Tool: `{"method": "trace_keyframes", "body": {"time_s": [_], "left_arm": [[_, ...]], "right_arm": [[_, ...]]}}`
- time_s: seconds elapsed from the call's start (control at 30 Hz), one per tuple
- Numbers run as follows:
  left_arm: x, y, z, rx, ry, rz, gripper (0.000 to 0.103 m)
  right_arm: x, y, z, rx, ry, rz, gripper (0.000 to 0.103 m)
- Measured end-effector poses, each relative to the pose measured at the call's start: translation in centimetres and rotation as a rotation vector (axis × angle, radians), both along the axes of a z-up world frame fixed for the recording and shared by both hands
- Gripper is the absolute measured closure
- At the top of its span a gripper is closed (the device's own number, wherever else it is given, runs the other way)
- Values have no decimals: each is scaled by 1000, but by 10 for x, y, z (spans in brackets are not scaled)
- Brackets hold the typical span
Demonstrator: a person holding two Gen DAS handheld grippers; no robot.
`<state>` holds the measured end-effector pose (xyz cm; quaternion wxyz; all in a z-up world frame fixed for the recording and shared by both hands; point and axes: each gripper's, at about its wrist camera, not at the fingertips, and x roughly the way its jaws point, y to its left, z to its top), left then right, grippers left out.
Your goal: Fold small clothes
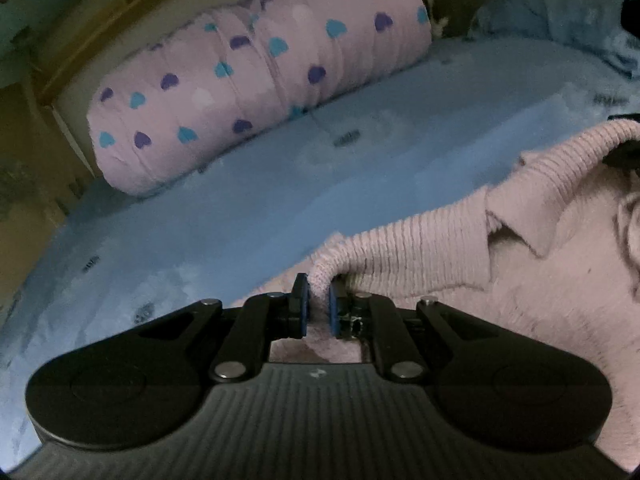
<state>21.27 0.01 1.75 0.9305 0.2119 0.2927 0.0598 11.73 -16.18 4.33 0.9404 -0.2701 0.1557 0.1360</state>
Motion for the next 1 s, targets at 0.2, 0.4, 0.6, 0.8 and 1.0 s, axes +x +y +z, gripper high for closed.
{"method": "trace_keyframes", "body": {"time_s": [0.2, 0.4, 0.6, 0.8, 1.0], "left_arm": [[2, -5, -4, 27, 11, 1, 89], [-23, 0, 25, -10, 14, -3, 60], [-62, 8, 58, -20, 10, 6, 43], [-106, 22, 80, -99, 30, 11, 35], [-132, 23, 73, -105, 53, -58, 35]], "right_arm": [[13, 4, -26, -28, 90, -14, 87], [14, -4, -14, 51, 124, -19, 76], [-2, -26, 15, 128, 112, -29, 70], [-26, -54, 39, 217, 127, -38, 69], [-47, -61, 39, 176, 148, 31, 68]]}}
